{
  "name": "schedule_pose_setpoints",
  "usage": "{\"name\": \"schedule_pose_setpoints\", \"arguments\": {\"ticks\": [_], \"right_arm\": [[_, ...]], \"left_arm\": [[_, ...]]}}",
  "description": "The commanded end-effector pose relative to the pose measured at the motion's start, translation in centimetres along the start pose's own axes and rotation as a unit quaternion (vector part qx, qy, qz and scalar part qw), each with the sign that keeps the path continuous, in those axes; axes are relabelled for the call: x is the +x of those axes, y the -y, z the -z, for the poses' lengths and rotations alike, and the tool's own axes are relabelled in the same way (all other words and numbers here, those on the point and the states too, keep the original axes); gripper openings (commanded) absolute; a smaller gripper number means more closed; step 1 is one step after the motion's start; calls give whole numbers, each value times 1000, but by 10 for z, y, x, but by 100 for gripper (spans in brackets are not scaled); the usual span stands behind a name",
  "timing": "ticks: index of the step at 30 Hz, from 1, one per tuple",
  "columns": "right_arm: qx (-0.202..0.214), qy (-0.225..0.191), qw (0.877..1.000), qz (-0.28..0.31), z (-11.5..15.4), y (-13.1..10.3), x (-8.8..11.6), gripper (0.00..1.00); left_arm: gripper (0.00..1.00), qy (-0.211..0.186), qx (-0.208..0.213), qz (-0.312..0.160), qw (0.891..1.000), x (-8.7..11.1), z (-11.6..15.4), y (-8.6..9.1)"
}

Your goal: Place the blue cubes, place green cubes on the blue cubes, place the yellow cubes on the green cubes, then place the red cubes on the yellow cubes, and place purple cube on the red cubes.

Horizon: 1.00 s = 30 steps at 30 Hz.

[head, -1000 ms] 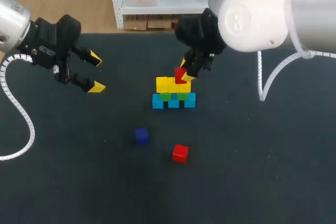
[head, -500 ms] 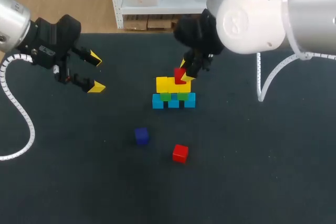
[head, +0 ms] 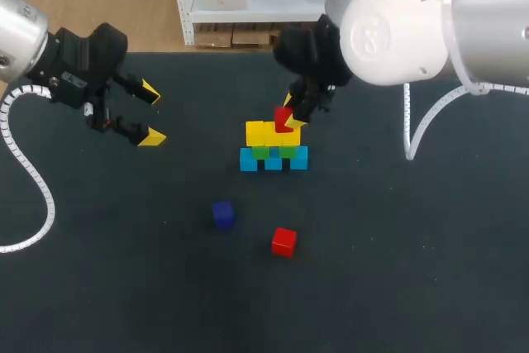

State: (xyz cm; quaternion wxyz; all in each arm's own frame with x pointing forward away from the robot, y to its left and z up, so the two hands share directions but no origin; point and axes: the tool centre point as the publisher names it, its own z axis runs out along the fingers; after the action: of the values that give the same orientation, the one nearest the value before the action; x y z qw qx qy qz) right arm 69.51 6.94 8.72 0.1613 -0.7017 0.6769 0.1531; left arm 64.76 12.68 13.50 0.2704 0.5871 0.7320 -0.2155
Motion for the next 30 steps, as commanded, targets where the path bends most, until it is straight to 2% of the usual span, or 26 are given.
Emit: {"name": "schedule_pose_setpoints", "arguments": {"ticks": [1, 10, 15, 24, 27, 30], "right_arm": [[-2, 0, 1000, 0, -2, 2, -1, 0], [-4, -1, 1000, 0, -3, 3, -1, 4], [-4, -1, 1000, 0, -3, 3, -1, 18], [-5, -2, 1000, -1, -3, 4, 0, 27], [-5, -2, 1000, -2, -3, 4, 0, 36], [-6, -2, 1000, -3, -4, 5, 0, 39]], "left_arm": [[100, 4, -1, -2, 1000, 2, 1, 1], [100, 4, -1, -2, 1000, 2, 1, 1], [100, 4, -1, -2, 1000, 2, 1, 1], [100, 4, -1, -2, 1000, 2, 1, 1], [100, 4, -1, -2, 1000, 2, 1, 1], [100, 4, -1, -2, 1000, 2, 1, 1]]}}
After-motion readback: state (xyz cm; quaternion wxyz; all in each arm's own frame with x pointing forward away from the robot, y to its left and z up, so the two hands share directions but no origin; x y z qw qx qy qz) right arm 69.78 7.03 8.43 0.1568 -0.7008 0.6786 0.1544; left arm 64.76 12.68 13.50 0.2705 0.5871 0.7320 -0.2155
